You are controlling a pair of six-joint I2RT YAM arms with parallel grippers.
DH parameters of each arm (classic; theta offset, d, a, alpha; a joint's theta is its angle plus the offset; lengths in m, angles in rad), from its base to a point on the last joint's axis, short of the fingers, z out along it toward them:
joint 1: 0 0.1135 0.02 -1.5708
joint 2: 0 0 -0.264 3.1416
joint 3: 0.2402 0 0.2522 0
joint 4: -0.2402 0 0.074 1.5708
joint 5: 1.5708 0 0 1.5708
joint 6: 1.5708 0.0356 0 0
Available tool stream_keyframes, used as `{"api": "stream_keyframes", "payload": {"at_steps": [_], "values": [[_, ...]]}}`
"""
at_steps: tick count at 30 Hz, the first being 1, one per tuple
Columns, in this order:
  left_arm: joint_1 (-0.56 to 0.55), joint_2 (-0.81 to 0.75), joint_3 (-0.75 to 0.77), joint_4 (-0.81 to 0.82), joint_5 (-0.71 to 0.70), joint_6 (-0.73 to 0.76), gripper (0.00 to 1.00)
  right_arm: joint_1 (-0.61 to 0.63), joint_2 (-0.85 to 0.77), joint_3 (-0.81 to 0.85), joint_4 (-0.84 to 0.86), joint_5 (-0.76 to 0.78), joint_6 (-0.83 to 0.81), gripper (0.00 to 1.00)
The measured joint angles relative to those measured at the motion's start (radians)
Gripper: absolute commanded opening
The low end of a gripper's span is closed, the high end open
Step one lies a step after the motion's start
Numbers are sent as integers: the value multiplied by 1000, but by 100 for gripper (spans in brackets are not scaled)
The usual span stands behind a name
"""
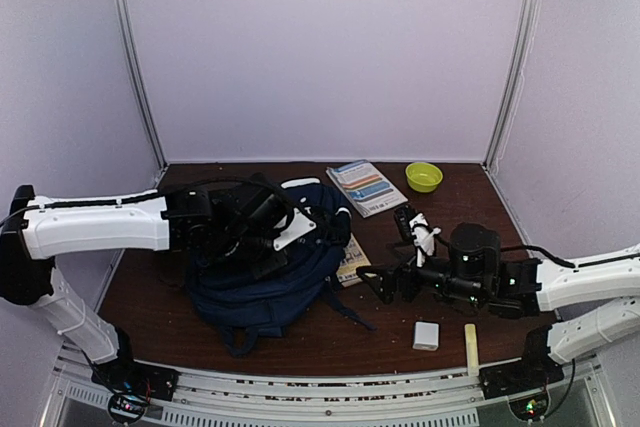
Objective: Pack the student bag
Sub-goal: Grab the student bag from the center of the board, then hold the student bag at the center of the board, then pick up the largest pocket of the bag from the student bag.
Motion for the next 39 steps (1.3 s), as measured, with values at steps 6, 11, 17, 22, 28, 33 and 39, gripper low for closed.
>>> {"api": "stream_keyframes", "payload": {"at_steps": [6, 11, 17, 22, 28, 33, 39], "values": [[22, -16, 26, -36, 19, 17, 0, 50, 53, -2, 110, -26, -55, 99], [47, -34, 22, -32, 42, 18, 0, 83, 98, 0, 155, -18, -83, 99], [87, -104, 9, 0, 51, 0, 0, 139, 162, 6, 201, 25, -132, 100], [103, -185, -31, 22, 51, -10, 0, 156, 204, 13, 249, 53, -173, 100], [103, -225, -33, 21, 33, -10, 0, 156, 241, 15, 340, 87, -252, 100], [111, -240, -33, 21, 32, -12, 0, 156, 259, 16, 378, 113, -290, 100], [122, -248, -33, 21, 44, -20, 0, 160, 321, 32, 425, 111, -296, 97]]}}
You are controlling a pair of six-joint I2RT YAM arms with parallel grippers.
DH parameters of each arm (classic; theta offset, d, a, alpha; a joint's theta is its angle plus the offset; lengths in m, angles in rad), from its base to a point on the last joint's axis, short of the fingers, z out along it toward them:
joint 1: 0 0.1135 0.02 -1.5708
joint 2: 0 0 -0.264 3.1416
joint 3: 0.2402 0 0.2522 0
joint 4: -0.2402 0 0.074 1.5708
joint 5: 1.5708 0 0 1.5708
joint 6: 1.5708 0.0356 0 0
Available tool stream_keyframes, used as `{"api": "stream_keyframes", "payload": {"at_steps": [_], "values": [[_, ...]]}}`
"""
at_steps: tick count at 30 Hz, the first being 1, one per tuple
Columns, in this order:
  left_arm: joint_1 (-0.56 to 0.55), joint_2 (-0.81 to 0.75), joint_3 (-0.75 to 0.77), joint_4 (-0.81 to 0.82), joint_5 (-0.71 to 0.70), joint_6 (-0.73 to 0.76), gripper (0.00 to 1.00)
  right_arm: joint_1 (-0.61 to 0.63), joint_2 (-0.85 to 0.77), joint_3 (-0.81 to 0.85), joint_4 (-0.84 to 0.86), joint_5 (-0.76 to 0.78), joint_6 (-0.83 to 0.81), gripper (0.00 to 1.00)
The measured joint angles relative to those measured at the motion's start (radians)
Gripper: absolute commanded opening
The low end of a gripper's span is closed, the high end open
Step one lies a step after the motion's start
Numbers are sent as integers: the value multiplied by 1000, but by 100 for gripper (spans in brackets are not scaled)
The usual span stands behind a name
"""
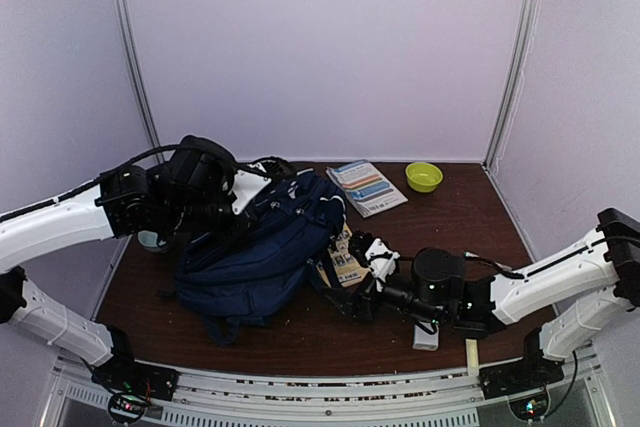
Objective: Pack the student bag
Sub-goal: Pick up the largest pocket of the bag from the student bag.
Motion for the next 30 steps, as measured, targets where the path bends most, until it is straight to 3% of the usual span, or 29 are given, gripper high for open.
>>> {"api": "stream_keyframes", "payload": {"at_steps": [12, 20, 30], "values": [[2, 0, 0, 0, 20, -6, 0, 11, 199, 96, 106, 55, 19, 70], [2, 0, 0, 0, 29, -6, 0, 11, 294, 103, 137, 89, 20, 66], [5, -6, 0, 0, 32, -13, 0, 11, 340, 111, 187, 89, 14, 50]]}}
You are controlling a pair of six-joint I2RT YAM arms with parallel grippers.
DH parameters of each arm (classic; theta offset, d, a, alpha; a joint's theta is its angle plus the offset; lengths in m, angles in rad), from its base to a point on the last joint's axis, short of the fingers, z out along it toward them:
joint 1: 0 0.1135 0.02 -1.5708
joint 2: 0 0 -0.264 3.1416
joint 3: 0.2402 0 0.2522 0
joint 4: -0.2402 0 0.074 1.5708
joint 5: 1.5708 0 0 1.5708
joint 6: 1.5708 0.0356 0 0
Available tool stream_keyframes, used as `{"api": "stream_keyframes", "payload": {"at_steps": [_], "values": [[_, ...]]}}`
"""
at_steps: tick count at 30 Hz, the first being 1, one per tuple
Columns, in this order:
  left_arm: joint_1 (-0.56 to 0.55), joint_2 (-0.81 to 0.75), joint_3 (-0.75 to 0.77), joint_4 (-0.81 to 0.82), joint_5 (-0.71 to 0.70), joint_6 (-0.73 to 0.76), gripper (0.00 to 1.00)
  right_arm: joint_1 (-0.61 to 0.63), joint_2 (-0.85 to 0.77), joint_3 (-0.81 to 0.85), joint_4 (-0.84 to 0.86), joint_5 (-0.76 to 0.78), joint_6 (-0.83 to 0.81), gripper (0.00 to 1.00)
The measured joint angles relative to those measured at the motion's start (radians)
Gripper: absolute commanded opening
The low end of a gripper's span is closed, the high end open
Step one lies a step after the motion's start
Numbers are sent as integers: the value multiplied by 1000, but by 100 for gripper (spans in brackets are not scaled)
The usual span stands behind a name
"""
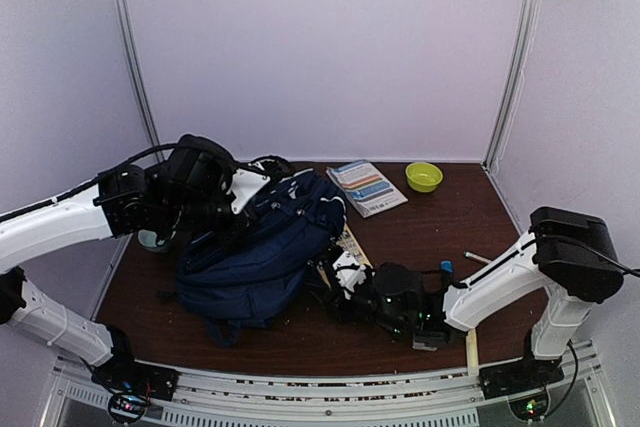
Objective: Pack the student bag
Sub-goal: Pick up the largest pocket of the bag from the student bag.
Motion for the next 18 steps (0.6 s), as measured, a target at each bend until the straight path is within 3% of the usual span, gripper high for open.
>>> {"api": "stream_keyframes", "payload": {"at_steps": [8, 15, 18], "values": [[1, -18, 0, 0, 2, -1, 0, -5, 22, 24, 5, -6, -4, 31], [1, -19, 0, 0, 2, 0, 0, -5, 24, 37, -3, -32, -23, 1], [1, -19, 0, -1, 2, 0, 0, -6, 24, 43, -20, -66, -23, 0]]}}
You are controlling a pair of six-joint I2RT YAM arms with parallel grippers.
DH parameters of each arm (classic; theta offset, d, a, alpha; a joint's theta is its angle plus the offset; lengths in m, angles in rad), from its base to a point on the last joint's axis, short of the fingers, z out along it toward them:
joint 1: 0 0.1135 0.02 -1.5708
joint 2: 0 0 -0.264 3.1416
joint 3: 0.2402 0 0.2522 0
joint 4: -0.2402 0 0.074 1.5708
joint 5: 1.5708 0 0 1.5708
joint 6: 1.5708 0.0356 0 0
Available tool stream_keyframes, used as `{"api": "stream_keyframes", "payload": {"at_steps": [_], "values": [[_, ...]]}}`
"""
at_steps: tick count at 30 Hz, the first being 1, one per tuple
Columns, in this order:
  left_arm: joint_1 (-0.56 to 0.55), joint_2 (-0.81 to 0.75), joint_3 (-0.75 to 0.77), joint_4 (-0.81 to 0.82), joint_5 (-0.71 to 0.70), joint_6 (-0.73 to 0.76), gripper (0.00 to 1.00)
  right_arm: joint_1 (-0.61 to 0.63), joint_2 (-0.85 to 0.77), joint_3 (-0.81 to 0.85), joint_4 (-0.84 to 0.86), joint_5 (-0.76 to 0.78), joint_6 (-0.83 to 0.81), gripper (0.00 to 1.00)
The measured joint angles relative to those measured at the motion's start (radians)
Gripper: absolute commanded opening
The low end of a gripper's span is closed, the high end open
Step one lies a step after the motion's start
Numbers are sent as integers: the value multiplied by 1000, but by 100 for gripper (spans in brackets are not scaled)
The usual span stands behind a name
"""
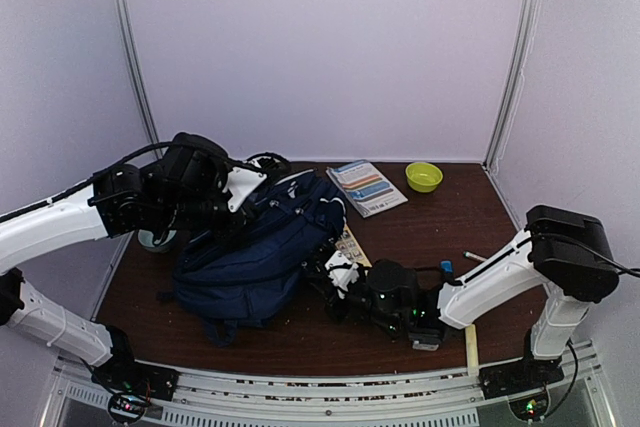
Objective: Pack the student bag
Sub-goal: Unzip the largest pocket of the student bag.
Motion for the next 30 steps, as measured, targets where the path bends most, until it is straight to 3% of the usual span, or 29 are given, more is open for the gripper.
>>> {"api": "stream_keyframes", "payload": {"at_steps": [10, 30], "values": [[0, 0, 0, -2, 1, 0, 0, 5, -8, 2, -29, -49, 0, 0], [-1, 6, 0, 0, 19, 0, 0, 101, -116, 84, -250, -88, -2, 1]]}}
